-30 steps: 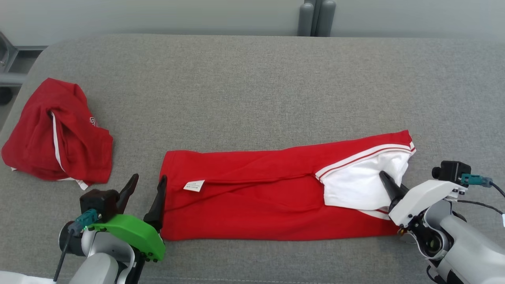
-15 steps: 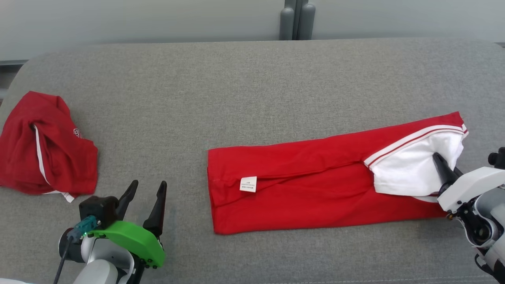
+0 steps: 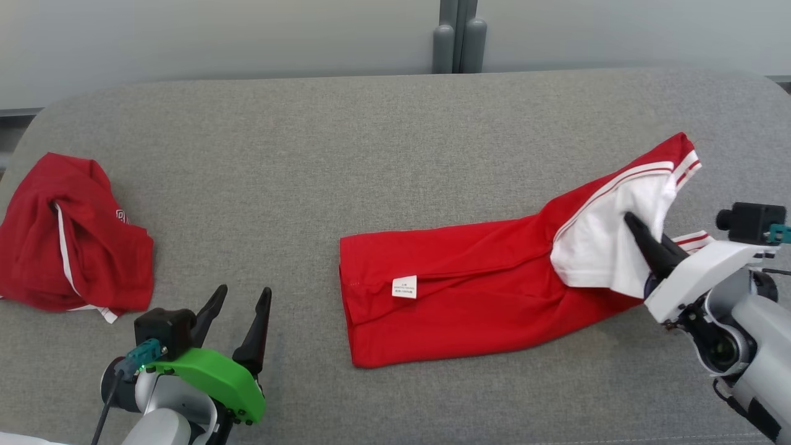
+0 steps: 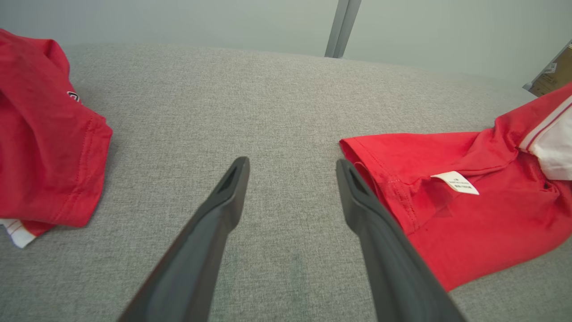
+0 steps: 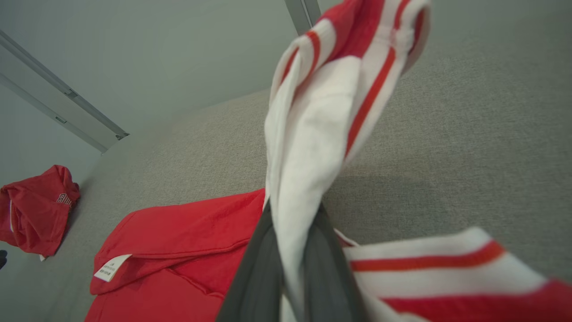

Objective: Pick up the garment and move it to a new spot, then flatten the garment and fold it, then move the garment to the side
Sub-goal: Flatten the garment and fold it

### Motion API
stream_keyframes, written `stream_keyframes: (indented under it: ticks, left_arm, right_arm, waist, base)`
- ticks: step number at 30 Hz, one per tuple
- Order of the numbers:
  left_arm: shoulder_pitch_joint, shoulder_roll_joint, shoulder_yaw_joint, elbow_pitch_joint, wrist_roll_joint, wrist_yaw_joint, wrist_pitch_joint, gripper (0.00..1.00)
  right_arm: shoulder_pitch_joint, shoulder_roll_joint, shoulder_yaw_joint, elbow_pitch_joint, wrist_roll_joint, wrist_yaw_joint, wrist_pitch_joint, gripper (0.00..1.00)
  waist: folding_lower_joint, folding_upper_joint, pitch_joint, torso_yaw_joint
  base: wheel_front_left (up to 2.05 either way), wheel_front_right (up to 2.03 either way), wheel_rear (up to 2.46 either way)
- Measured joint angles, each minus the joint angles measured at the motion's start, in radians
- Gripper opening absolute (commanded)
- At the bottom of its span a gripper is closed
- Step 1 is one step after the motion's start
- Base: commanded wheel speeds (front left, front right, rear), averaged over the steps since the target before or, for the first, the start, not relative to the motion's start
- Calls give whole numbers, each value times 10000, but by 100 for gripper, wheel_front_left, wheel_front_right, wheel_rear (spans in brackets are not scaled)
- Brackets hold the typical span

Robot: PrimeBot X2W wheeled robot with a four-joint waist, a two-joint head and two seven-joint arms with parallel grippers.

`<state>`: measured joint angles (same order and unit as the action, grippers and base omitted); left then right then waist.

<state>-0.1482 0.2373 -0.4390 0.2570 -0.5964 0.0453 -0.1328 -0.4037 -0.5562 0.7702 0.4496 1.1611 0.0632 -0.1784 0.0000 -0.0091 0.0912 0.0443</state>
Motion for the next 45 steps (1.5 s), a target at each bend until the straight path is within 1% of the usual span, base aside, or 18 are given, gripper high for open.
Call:
stream_keyframes:
  ticks: [5,12,20,23,26,27,29,31,34,37,39,42,45]
  left_arm:
    - [23,0,-46,23,-2,0,21,100]
    - [53,-23,-86,21,-2,2,88,100]
    - [53,-232,-140,23,-65,2,88,100]
    - [53,-301,-169,21,-67,2,88,100]
    - [53,-299,-165,29,-73,2,88,100]
    - [53,-299,-161,29,-77,2,88,100]
    - [53,-295,-150,33,-77,4,88,100]
    - [53,-295,-151,33,-77,4,86,100]
    - [53,-295,-148,44,-77,4,86,100]
    - [54,-295,-142,79,-79,4,86,100]
    - [61,-284,-94,102,-94,61,75,100]
    - [64,-268,-81,104,-109,84,73,100]
    - [65,-267,-79,102,-109,86,71,100]
  right_arm:
    - [92,407,502,-897,-6,100,359,0]
    - [269,719,779,-1743,46,75,771,0]
    - [357,1423,782,-1985,646,-240,1097,0]
    - [462,1540,826,-1994,708,-531,1220,0]
    - [456,1626,834,-1981,711,-667,1327,0]
    - [449,1716,851,-1967,711,-744,1369,0]
    - [433,1902,932,-1954,709,-755,1455,0]
    - [413,2069,974,-1900,709,-842,1469,0]
    - [343,2146,1080,-1737,694,-1080,1597,0]
    - [258,2155,1091,-1578,665,-1122,1620,0]
    - [138,2190,1091,-1453,545,-1264,1616,0]
    - [0,2316,970,-1327,497,-1358,1463,0]
    - [-39,2412,930,-1266,458,-1360,1436,0]
  waist:
    - [0,0,-129,166]
    - [0,0,-220,508]
    - [0,0,-263,1039]
    - [0,0,-270,1275]
    - [0,0,-267,1511]
    - [0,0,-263,1589]
    - [0,0,-249,1732]
    - [0,0,-232,1859]
    - [0,0,-205,2025]
    - [0,0,-189,2113]
    - [0,0,-176,2168]
    - [0,0,-154,2197]
    - [0,0,-130,2214]
  base:
    - [0,0,0]
    - [0,0,0]
    - [0,0,0]
    - [0,0,0]
    - [0,0,0]
    - [0,0,0]
    - [0,0,0]
    - [0,0,0]
    - [0,0,0]
    - [0,0,0]
    - [0,0,0]
    - [0,0,0]
    - [0,0,0]
